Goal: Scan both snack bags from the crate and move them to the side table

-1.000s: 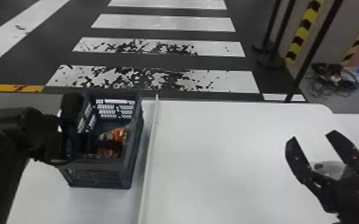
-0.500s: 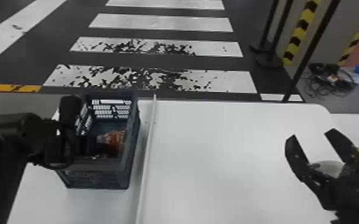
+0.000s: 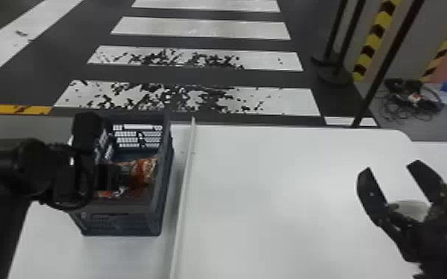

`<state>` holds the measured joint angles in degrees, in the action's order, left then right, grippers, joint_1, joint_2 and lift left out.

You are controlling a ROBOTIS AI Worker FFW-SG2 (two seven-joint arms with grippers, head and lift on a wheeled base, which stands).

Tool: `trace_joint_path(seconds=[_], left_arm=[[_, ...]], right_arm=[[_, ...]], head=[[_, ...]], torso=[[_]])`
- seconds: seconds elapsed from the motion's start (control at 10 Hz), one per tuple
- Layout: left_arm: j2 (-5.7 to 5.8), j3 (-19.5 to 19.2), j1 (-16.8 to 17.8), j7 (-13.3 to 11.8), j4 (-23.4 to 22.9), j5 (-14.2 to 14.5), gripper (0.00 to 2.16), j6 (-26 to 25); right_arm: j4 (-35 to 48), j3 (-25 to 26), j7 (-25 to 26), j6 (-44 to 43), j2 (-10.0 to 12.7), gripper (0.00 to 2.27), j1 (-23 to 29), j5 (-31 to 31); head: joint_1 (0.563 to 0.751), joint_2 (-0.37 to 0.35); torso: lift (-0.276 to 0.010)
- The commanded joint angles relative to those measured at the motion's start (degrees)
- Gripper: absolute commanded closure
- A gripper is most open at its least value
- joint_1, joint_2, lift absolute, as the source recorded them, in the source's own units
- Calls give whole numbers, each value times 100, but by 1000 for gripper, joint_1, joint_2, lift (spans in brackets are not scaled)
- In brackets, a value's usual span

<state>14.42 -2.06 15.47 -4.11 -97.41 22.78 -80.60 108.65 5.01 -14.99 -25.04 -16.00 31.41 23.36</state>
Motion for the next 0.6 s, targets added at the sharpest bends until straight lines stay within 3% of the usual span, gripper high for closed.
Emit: trace_joint_path(seconds=[0.0, 0.3, 0.5], left_arm=[[-45, 4, -44, 173, -499, 174, 2145, -198], [-89, -23, -202, 455, -1175, 359, 2145, -357], [-80, -40, -307, 586, -1290, 367, 2145, -321]], right_arm=[[60, 44, 14, 21, 0, 110, 75, 11], [78, 70, 14, 21, 0, 110, 119, 11], [78, 70, 14, 21, 9, 110, 119, 11]], head=[[695, -26], [695, -54], [695, -61]], torso=[[-95], [-95], [-95]])
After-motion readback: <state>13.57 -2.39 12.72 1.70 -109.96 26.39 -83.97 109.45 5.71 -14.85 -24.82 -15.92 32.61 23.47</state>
